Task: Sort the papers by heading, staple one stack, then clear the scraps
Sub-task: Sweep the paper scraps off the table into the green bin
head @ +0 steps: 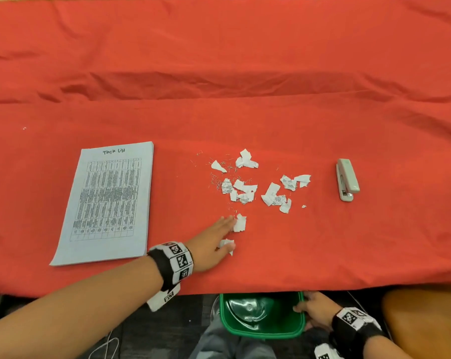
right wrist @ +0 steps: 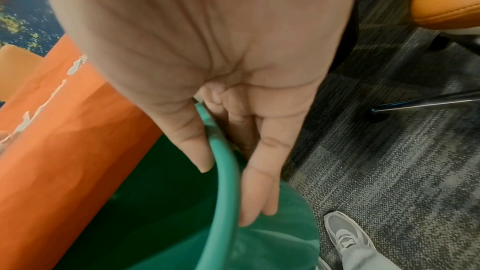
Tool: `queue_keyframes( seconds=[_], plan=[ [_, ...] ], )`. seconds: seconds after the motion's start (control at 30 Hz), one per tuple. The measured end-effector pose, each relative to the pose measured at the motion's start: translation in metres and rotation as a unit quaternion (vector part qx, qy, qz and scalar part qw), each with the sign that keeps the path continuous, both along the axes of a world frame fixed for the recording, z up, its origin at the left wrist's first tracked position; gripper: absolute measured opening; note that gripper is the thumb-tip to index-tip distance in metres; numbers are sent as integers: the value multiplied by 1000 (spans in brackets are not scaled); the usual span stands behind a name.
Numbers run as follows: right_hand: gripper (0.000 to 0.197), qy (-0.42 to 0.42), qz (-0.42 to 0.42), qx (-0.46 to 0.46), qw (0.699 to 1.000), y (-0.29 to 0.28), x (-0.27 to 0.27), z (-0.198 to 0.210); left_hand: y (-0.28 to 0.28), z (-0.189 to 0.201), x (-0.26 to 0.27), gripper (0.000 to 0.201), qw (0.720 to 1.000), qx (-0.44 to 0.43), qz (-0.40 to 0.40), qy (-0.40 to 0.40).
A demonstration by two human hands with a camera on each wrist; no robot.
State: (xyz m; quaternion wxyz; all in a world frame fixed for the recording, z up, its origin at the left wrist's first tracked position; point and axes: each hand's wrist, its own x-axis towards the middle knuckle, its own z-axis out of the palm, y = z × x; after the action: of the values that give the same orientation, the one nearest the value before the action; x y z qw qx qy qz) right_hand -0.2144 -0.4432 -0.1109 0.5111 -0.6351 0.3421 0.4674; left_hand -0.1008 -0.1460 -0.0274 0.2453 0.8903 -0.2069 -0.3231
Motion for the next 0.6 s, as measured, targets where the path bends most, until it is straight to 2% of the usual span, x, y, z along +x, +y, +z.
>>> queue_keyframes(
  seconds=[0.1, 0.2, 0.27, 0.37, 0.43, 0.5, 0.57, 0.6],
  plan=[
    [33, 0, -2, -5, 1000, -1, 1, 2, 11, 5, 28, 52, 994, -17, 80, -71],
    [37, -8, -14, -9, 1000, -1, 1, 2, 43, -3, 83, 61, 967, 87, 220, -92],
    [41, -6, -19, -12, 1000, 0, 1, 2, 59, -10, 103, 71, 952, 154, 257, -60],
    [44, -1, -9, -14, 1000, 0, 2, 4, 49, -15, 91, 78, 965, 189, 174, -46],
    [44, 8, -9, -10, 1000, -1, 2, 4, 29, -12, 61, 77, 986, 149, 69, -42],
    [41, 14, -18, -2, 1000, 0, 3, 4, 11, -1, 22, 78, 995, 97, -32, -1],
    [37, 15, -21, 2, 1000, -1, 2, 3, 2, 9, -2, 76, 995, 64, -66, 43],
    [36, 15, -21, 2, 1000, -2, 2, 2, 0, 12, -2, 70, 997, 47, -47, 46]
  ],
)
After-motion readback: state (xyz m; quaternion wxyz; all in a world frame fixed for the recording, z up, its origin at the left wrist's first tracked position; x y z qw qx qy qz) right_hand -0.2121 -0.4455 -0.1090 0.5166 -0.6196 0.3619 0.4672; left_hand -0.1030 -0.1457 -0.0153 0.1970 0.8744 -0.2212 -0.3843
